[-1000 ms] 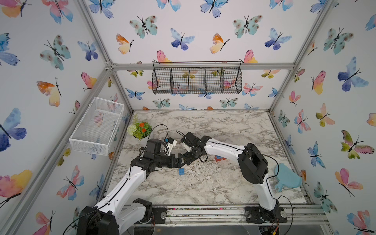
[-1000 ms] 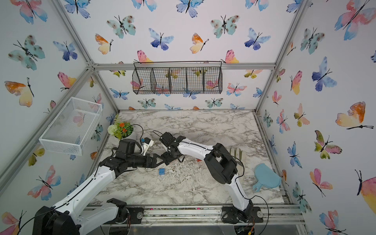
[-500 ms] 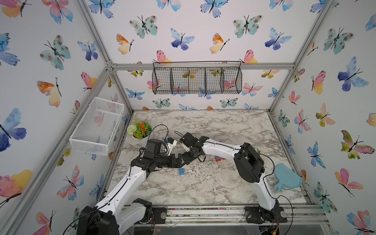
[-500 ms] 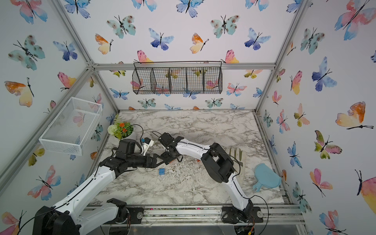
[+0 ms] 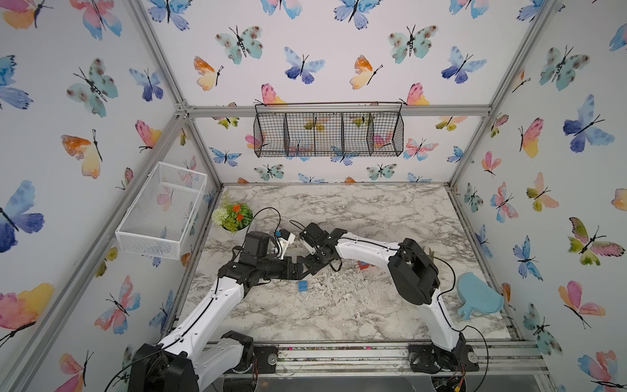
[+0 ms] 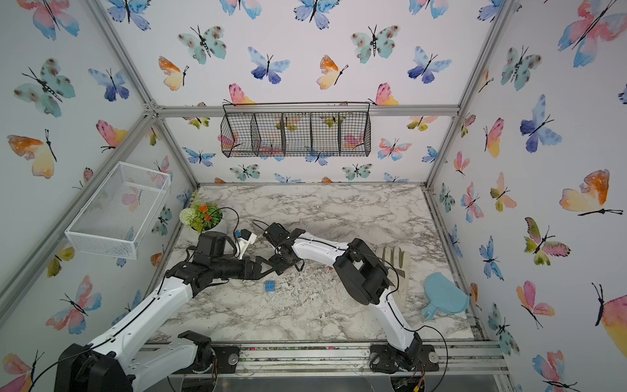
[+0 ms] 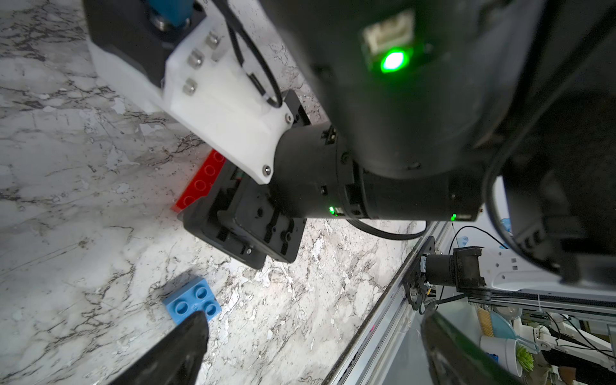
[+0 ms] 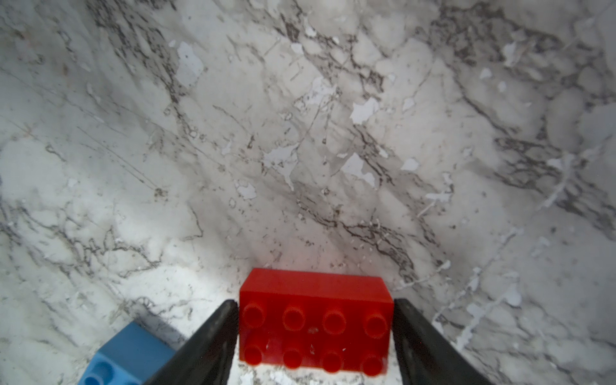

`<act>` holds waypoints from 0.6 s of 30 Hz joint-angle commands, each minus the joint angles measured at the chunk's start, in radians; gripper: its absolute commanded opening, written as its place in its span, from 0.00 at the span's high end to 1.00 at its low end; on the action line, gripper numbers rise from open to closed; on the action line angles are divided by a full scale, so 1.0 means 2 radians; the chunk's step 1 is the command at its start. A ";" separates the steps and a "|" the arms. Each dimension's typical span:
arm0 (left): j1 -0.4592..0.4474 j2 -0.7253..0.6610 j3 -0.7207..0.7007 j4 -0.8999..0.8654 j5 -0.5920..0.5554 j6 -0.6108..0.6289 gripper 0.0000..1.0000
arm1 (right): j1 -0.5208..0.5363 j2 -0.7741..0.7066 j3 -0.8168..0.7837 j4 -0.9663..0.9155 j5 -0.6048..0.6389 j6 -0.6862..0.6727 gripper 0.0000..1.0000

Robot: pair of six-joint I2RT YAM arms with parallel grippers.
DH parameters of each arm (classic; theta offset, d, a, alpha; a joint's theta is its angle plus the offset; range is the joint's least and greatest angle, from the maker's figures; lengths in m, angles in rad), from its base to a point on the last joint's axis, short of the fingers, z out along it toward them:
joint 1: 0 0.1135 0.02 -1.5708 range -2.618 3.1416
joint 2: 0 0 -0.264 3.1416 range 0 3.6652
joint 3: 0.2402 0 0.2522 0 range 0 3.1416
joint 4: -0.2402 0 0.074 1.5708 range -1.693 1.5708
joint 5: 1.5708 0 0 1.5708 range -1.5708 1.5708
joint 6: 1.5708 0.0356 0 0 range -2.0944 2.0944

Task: Assemble a giraffe with lego
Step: Adjust the lego brick at the center of the board.

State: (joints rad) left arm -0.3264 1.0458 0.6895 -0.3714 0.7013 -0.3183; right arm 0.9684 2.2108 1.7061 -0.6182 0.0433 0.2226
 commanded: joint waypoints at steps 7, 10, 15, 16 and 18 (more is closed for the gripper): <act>0.004 -0.007 -0.005 0.003 0.011 0.005 0.02 | 0.004 0.013 0.007 -0.007 0.016 -0.001 0.34; 0.004 -0.007 -0.006 0.004 0.010 0.004 0.02 | 0.004 0.012 0.007 -0.007 0.019 0.003 0.36; 0.004 -0.007 -0.006 0.004 0.009 0.004 0.02 | 0.004 0.006 0.006 -0.018 0.033 0.020 0.37; 0.004 -0.006 -0.006 0.004 0.010 0.004 0.02 | 0.003 0.004 0.004 -0.018 0.038 0.024 0.37; 0.004 -0.005 -0.006 0.004 0.010 0.004 0.02 | 0.001 0.001 0.002 -0.024 0.039 0.034 0.37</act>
State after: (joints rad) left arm -0.3260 1.0458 0.6895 -0.3710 0.7013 -0.3183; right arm 0.9699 2.2108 1.7065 -0.6193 0.0772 0.2535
